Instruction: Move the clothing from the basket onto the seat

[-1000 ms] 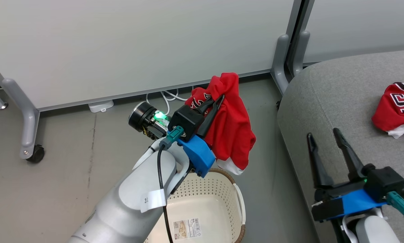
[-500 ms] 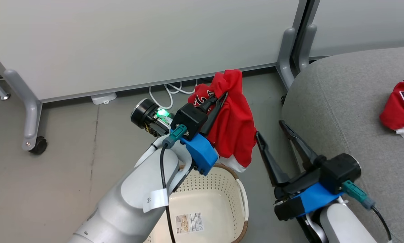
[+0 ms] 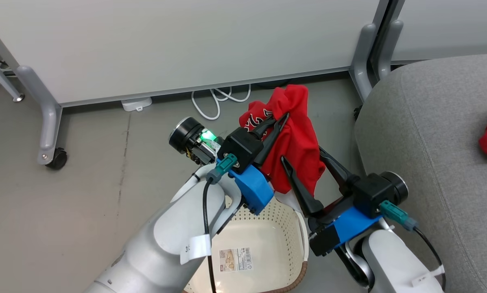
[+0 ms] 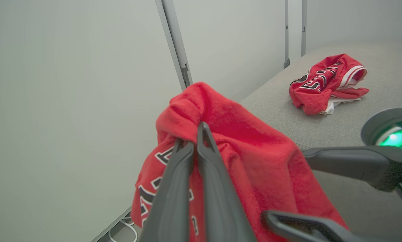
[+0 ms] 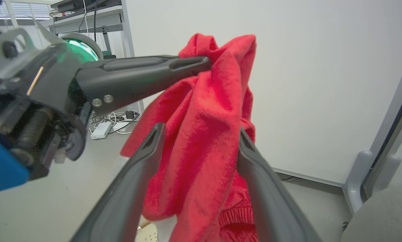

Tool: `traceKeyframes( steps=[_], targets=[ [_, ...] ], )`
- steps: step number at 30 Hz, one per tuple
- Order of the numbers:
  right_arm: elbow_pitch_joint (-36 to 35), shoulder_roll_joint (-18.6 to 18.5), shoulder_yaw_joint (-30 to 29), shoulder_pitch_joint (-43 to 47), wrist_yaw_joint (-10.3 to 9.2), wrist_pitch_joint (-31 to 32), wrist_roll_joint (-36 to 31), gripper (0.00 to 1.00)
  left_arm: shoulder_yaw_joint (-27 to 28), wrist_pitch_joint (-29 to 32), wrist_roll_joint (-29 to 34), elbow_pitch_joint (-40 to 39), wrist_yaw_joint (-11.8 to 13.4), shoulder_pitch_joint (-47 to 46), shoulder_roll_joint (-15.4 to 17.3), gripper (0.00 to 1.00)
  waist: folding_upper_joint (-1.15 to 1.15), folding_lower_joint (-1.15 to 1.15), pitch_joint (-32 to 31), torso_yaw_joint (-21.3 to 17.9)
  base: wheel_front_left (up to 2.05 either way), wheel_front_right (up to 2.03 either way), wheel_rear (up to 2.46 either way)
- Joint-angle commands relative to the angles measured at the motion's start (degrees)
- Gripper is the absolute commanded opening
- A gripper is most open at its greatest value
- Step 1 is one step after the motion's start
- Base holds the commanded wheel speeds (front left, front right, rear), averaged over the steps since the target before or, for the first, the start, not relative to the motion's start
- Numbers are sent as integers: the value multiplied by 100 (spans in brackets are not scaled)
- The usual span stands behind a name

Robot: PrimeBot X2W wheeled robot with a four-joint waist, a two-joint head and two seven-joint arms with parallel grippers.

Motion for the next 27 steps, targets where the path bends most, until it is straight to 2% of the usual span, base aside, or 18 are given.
traceKeyframes(
  steps=[1,8,9,10,11,27],
  targets=[
    [98,34,34,-160,1,-3,-34,100,-36,-29,-3,-41,13,-49,-8,0,0,0,28,28,0,0,0],
    [398,86,118,-400,1,-3,-54,100,-201,-29,-128,-190,65,-101,-10,0,0,0,89,84,0,0,0],
    [443,89,126,-422,1,-3,-47,66,-222,-29,-135,-201,73,-108,-10,0,0,0,93,89,0,0,0],
    [488,94,130,-447,1,-2,-44,11,-240,-29,-160,-213,85,-116,-11,0,0,0,95,93,0,0,0],
    [522,99,130,-471,1,-3,-39,0,-258,-29,-172,-223,93,-125,-10,0,0,0,98,97,0,0,0],
    [617,107,151,-416,1,-3,-44,0,-415,-29,-265,-200,175,-100,-11,0,0,0,14,46,0,0,0]
  ],
)
